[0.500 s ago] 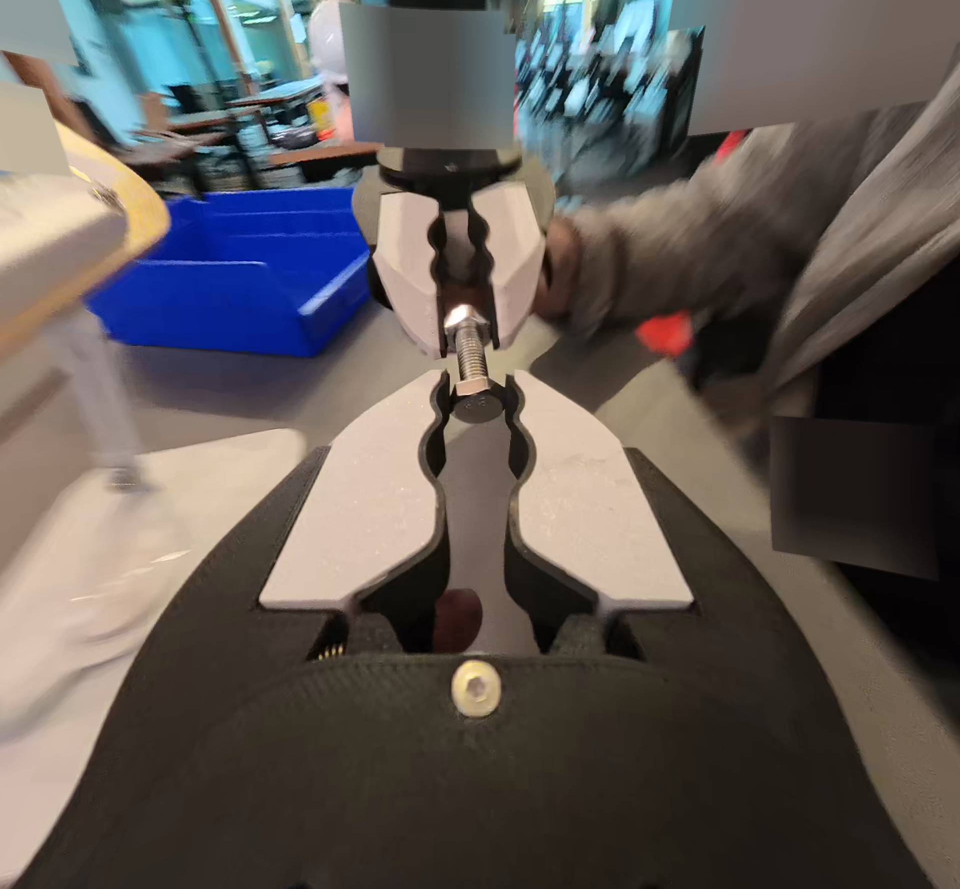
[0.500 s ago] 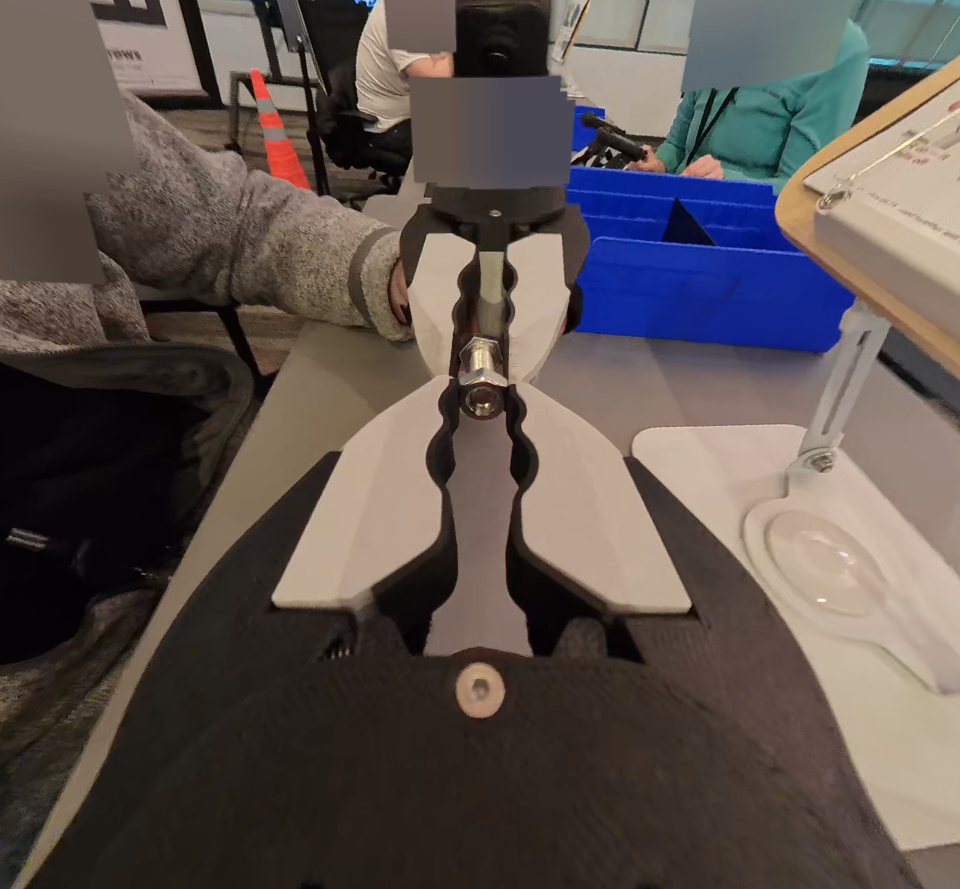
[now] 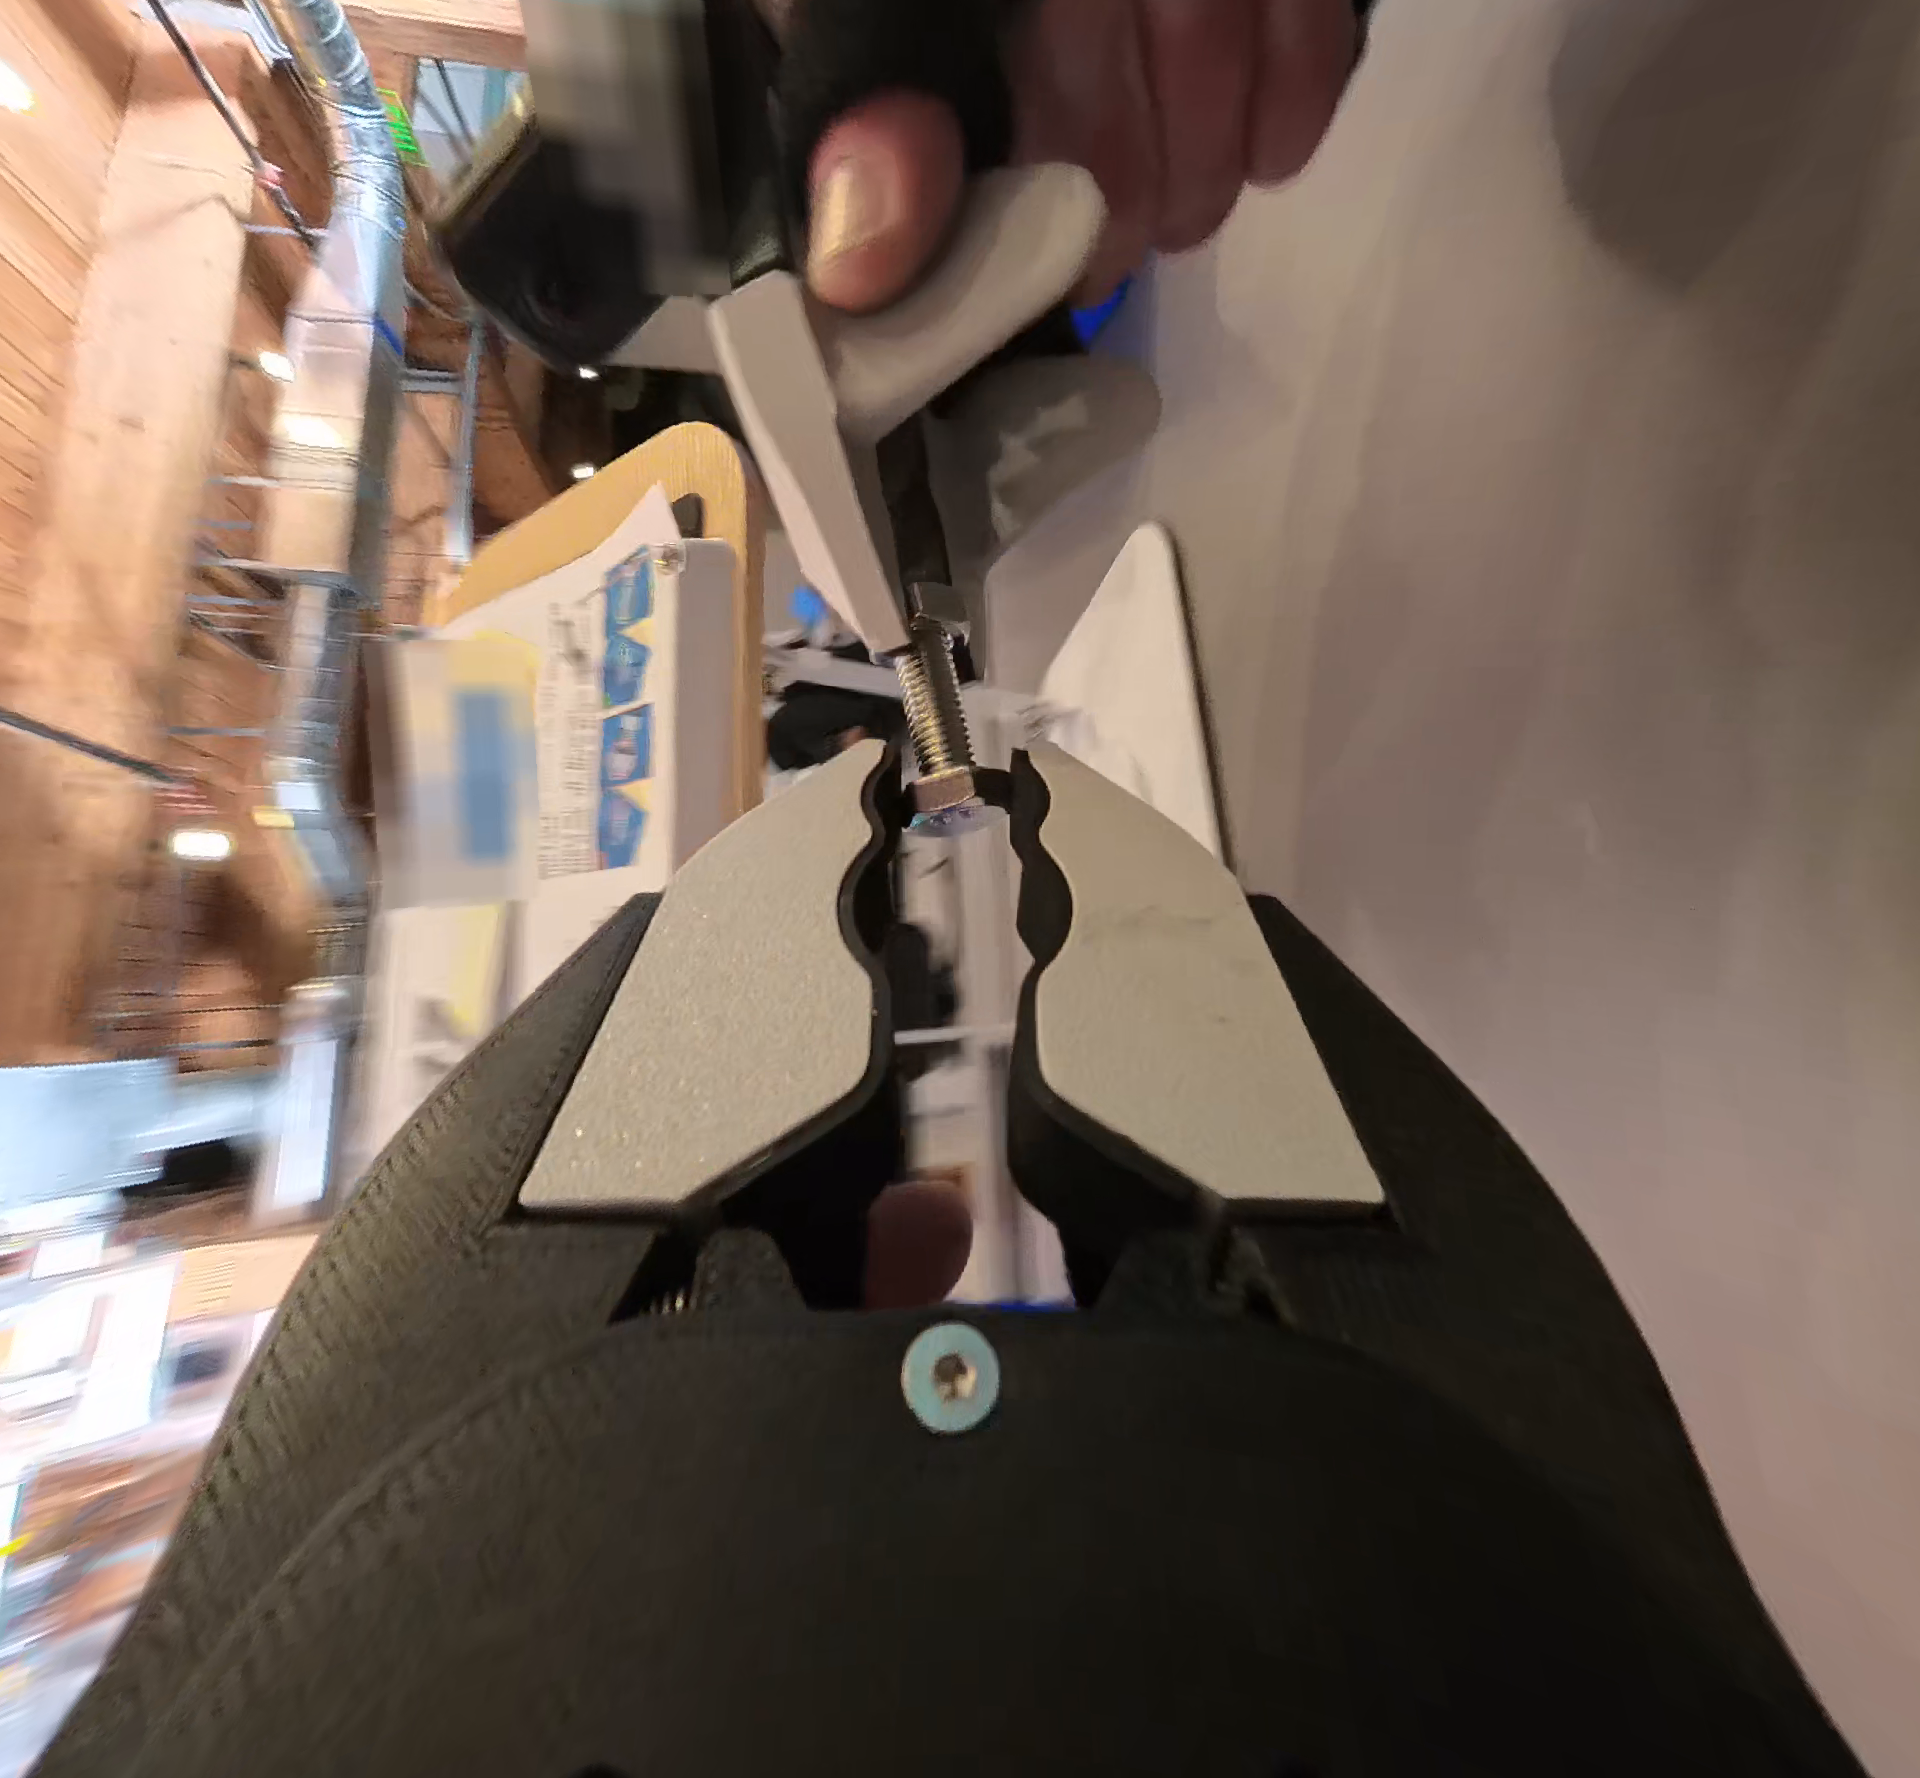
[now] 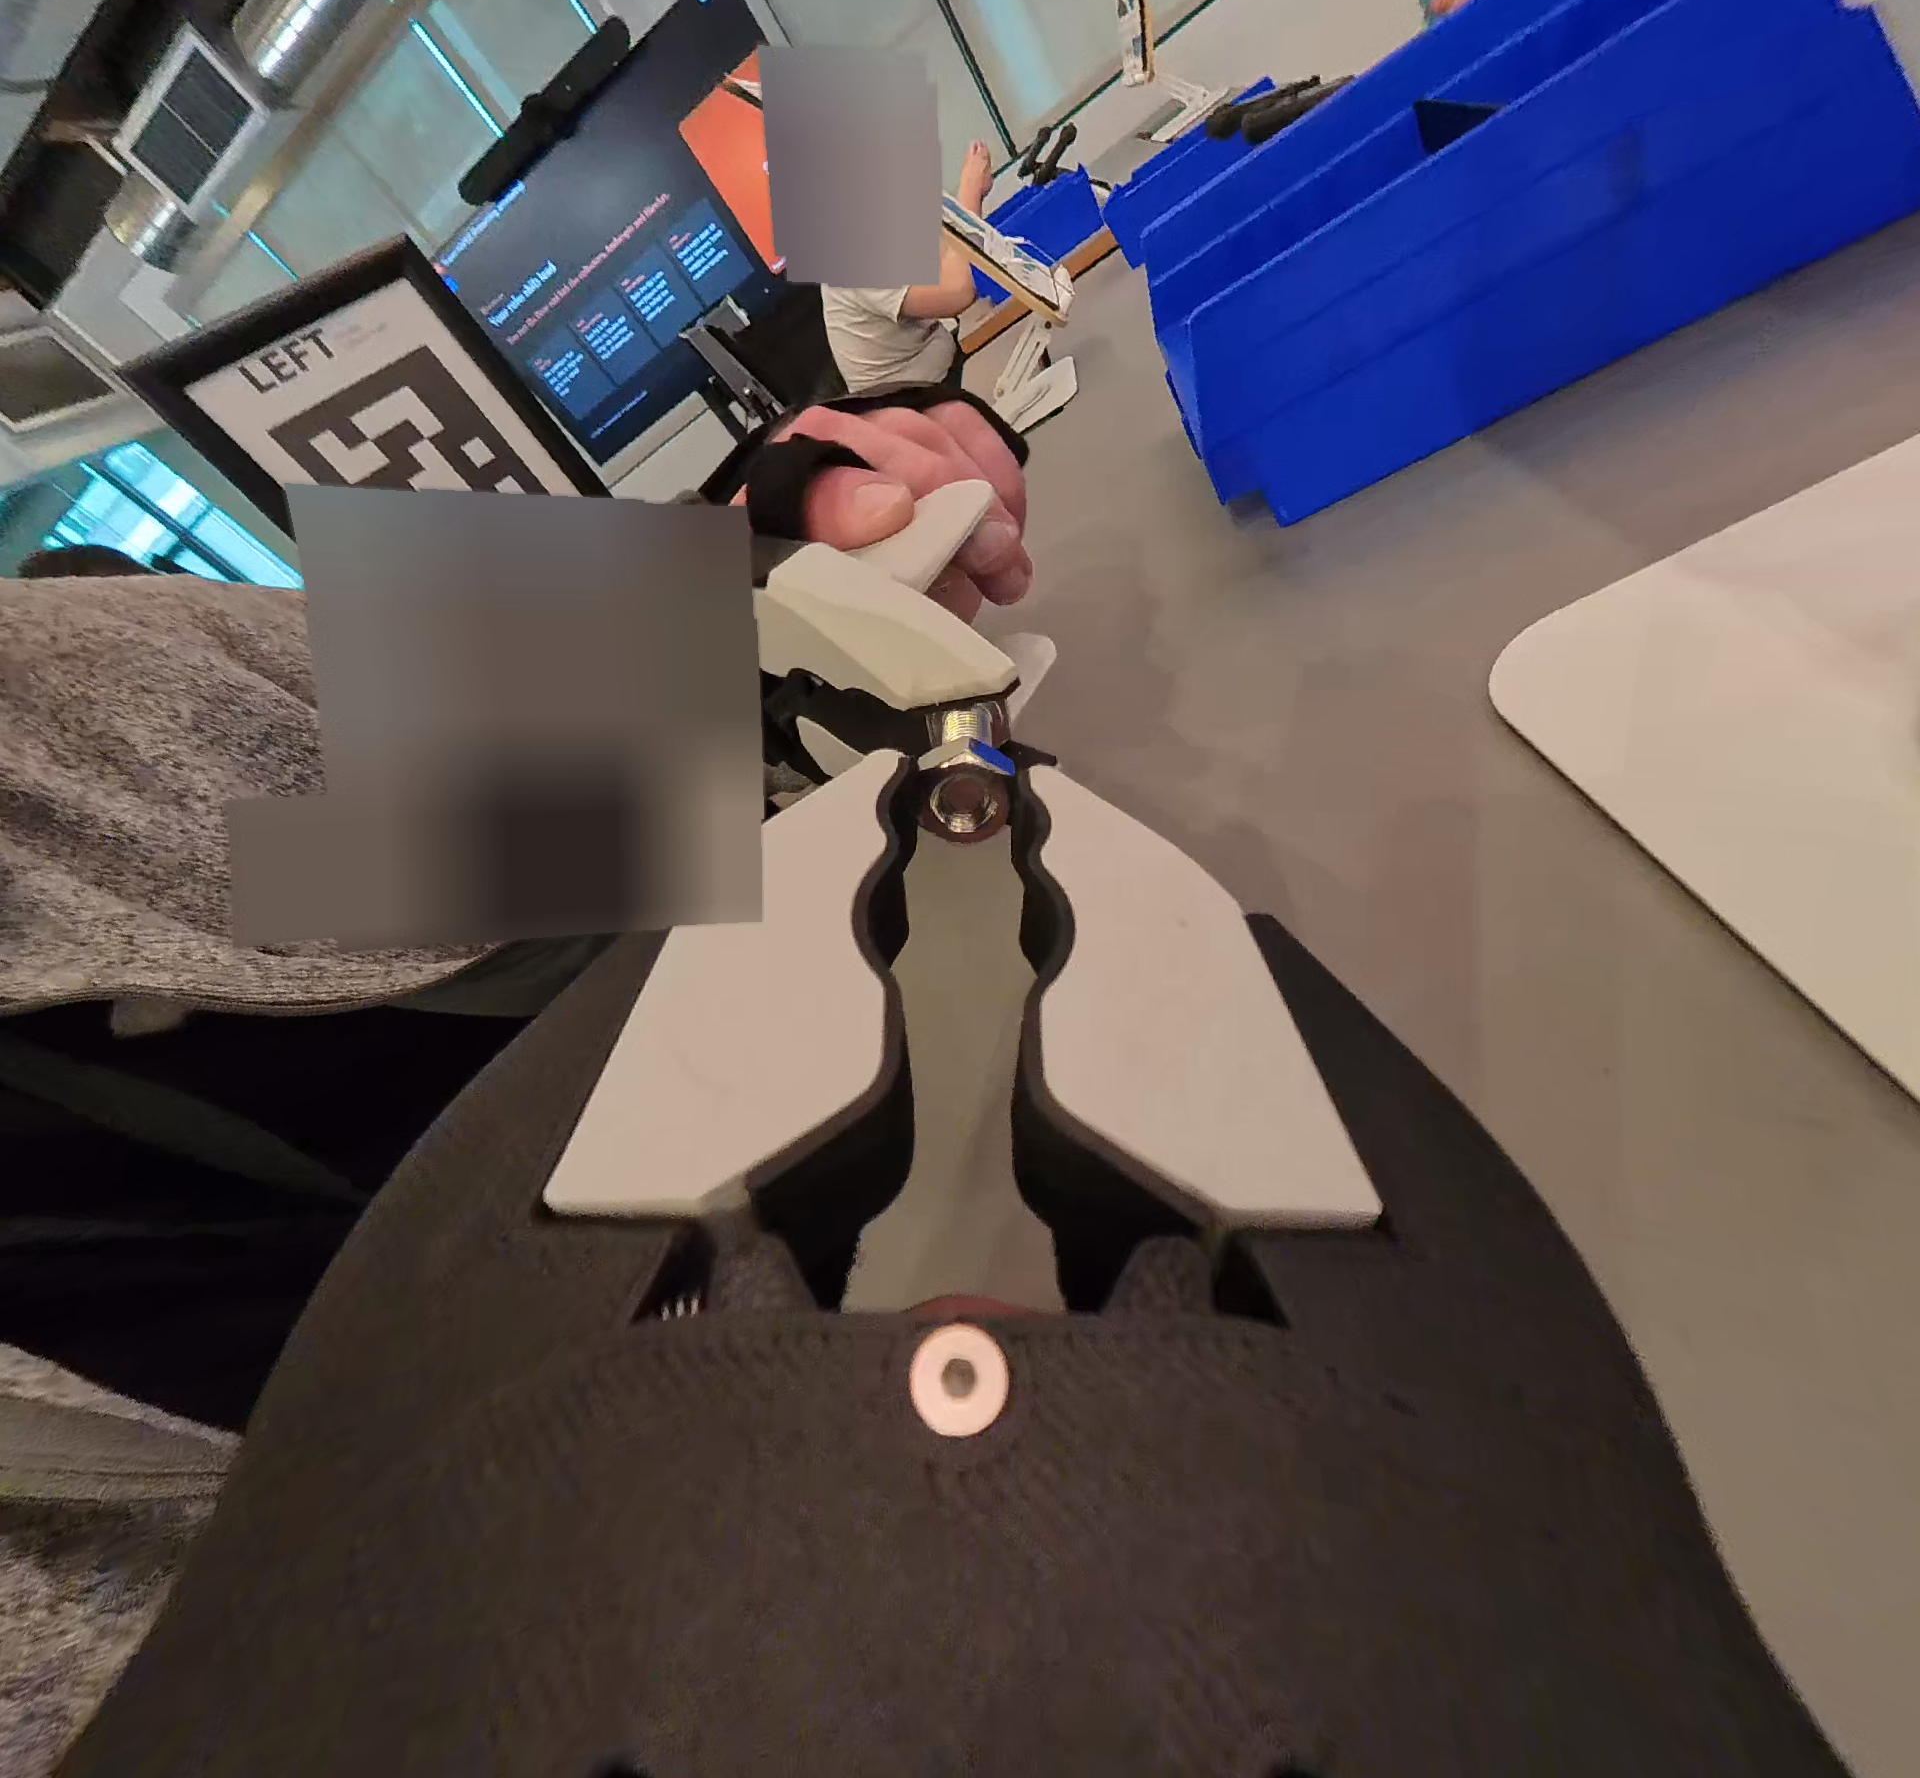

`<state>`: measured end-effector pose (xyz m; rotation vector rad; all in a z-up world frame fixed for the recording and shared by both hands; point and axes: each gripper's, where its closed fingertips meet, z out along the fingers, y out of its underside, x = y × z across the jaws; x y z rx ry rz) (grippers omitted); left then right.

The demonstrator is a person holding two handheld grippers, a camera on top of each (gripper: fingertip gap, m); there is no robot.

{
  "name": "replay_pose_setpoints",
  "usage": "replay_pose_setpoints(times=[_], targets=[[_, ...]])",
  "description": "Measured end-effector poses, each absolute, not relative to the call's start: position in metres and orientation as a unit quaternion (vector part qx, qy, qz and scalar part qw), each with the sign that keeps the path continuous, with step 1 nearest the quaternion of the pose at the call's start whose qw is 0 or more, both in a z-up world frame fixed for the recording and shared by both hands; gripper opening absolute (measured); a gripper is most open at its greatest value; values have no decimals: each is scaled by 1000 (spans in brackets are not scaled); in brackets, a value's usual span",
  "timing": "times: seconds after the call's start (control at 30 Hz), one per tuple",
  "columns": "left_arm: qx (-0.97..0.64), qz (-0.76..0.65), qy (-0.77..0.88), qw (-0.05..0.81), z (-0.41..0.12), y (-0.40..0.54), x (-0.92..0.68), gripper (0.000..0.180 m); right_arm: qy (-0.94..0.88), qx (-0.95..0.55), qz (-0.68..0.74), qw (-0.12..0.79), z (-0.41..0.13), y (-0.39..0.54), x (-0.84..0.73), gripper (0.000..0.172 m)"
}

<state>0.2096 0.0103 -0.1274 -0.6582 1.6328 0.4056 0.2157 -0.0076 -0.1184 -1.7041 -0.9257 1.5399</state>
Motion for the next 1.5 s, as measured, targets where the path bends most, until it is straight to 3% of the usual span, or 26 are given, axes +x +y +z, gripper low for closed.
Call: replay_pose_setpoints(times=[0.1, 0.17, 0.27, 0.4, 0.57, 0.83, 0.93, 1.17, 1.3, 1.5], targets=[[-313, 118, 709, 621, -125, 9, 210, 19, -378, -644, 557, 362, -114, -7, 215, 17], [-341, 48, 708, 616, -126, 5, 212, 19, -392, -635, 549, 376, -109, -7, 216, 35], [-371, -45, 709, 598, -129, 0, 213, 20, -430, -625, 498, 420, -103, -6, 220, 42], [-412, -209, 675, 575, -116, -8, 211, 19, -499, -598, 421, 465, -100, -10, 220, 44], [-449, -432, 636, 455, -112, -28, 211, 19, -583, -538, 320, 518, -95, -23, 215, 38], [-448, -622, 555, 322, -101, -38, 206, 19, -663, -460, 199, 557, -93, -40, 210, 28], [-453, -631, 553, 301, -107, -37, 206, 19, -666, -459, 188, 557, -95, -39, 210, 15], [-450, -622, 561, 310, -109, -36, 207, 19, -654, -476, 220, 545, -97, -38, 211, 12], [-443, -537, 608, 382, -112, -34, 208, 19, -623, -512, 289, 517, -98, -35, 213, 11], [-404, -283, 703, 512, -123, -24, 211, 19, -528, -577, 438, 443, -100, -25, 216, 8]])
